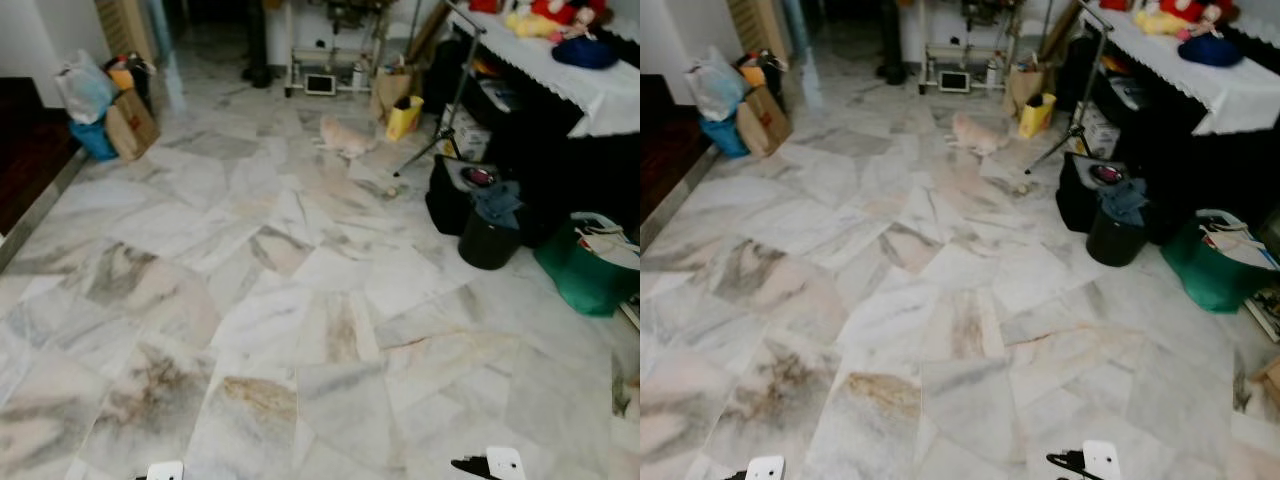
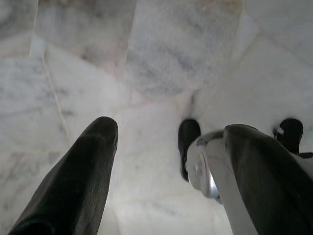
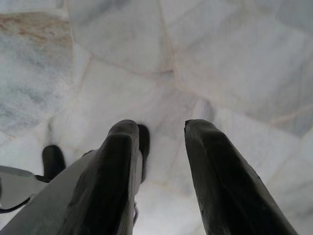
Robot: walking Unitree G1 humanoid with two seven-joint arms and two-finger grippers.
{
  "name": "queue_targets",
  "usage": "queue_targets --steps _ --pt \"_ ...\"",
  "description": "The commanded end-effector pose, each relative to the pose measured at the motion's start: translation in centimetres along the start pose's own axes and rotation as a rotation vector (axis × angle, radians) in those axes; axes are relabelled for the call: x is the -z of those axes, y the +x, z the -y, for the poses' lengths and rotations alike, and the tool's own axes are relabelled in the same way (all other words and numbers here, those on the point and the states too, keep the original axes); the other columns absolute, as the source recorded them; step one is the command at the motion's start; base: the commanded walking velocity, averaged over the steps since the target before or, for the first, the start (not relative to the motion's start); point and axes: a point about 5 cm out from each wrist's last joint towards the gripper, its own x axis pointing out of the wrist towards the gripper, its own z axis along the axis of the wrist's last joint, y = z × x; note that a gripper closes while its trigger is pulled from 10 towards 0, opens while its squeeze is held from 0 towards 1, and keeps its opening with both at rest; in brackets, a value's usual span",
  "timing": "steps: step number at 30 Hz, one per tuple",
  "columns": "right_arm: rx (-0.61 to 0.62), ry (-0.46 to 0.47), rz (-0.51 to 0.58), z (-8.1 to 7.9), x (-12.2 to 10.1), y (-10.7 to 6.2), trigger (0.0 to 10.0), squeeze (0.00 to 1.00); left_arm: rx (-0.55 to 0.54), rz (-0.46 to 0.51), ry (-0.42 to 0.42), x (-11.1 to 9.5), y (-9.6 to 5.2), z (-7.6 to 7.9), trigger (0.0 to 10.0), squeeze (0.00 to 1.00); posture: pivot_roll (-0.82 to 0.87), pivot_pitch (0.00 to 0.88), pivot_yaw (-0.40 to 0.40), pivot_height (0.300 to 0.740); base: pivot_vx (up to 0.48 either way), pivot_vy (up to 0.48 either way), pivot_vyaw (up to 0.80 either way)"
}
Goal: Hang keys on a hook
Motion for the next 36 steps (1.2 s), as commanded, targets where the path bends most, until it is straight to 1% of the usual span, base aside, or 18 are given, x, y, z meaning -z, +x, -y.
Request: queue_targets --steps 1,5,14,19,24,27,31,36 --pt "0.011 0.02 0.005 0.2 -0.1 0.0 10.0 0.0 0.011 -0.007 0.017 0.3 -0.1 0.1 10.0 0.0 0.14 0.0 -0.047 0.737 0.0 0.0 -0.77" --pt "0.025 0.026 0.005 0.2 0.0 0.0 10.0 0.0 0.014 0.003 0.014 -0.1 0.0 0.2 10.0 0.0 0.15 0.0 -0.048 0.737 0.0 0.0 -0.77" --pt "0.045 0.03 0.005 0.4 0.1 -0.1 10.0 0.0 0.024 -0.007 0.011 0.1 0.0 0.6 10.0 0.0 0.15 0.0 -0.056 0.737 0.0 0.0 -0.77" --pt "0.054 0.033 0.004 0.6 0.1 -0.1 10.0 0.0 0.02 -0.001 0.033 0.1 0.0 0.6 10.0 0.0 0.16 0.0 -0.06 0.737 0.0 0.0 -0.77" --pt "0.055 0.027 0.003 0.6 0.1 -0.1 10.0 0.0 0.022 -0.018 0.042 0.4 0.0 0.6 10.0 0.0 0.16 0.0 -0.066 0.737 0.0 -0.389 -0.77" --pt "0.057 0.028 0.003 0.6 0.1 -0.1 10.0 0.0 0.018 -0.023 0.031 0.5 -0.1 0.6 10.0 0.0 0.15 0.0 -0.065 0.737 0.0 0.0 -0.77" --pt "0.063 0.033 0.007 0.7 0.1 -0.2 10.0 0.0 0.03 -0.032 0.039 0.8 -0.1 0.9 10.0 0.0 0.13 0.0 -0.057 0.737 0.0 0.0 -0.77" --pt "0.07 0.042 0.008 0.6 0.1 -0.1 10.0 0.0 0.041 -0.033 0.056 0.6 0.0 1.1 10.0 0.0 0.13 0.0 -0.055 0.737 0.0 0.0 -0.77"
